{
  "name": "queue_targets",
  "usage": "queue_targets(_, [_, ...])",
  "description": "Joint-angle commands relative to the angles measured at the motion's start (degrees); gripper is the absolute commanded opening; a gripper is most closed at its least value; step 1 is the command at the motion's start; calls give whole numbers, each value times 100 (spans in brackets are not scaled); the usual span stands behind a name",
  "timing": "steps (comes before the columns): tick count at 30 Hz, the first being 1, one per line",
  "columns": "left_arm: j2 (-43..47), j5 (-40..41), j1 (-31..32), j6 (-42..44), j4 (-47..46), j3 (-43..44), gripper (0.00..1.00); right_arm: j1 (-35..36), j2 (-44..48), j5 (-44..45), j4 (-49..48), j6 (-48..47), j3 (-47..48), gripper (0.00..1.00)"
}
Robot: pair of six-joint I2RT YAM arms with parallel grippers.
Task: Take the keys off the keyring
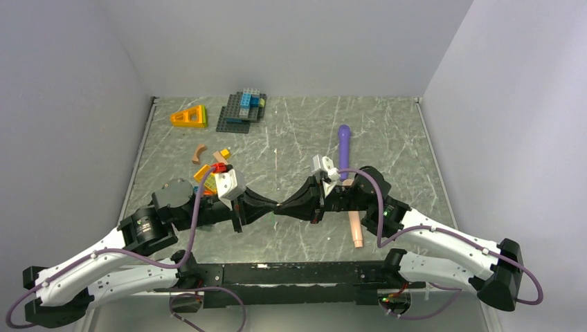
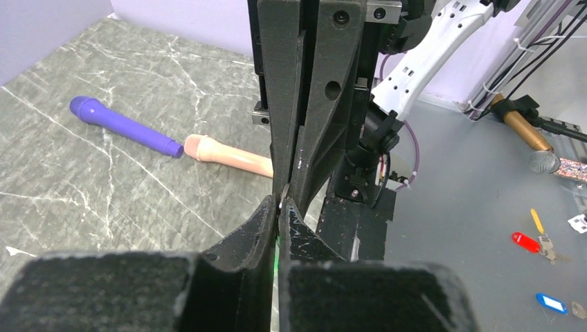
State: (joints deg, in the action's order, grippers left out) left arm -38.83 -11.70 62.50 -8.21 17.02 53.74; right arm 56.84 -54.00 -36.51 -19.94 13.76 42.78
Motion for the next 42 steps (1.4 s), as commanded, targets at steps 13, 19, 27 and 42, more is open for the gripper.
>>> queue_targets(13, [-110,1144,17,204,1500,1264,78,20,409,1555,471,306,-131,0])
queue_targets(19, [-288,2757,17,-66,1962,1468,79,12,461,2968,1048,1217,-22,0])
queue_targets(27, [-267,2888,17,-337,1775,1104,80,-64,566,2651,685,1341,-346,0])
queue_targets(42, [-542,-182,18,703,1089,955,67,-314,851,342,459,43,-702,0])
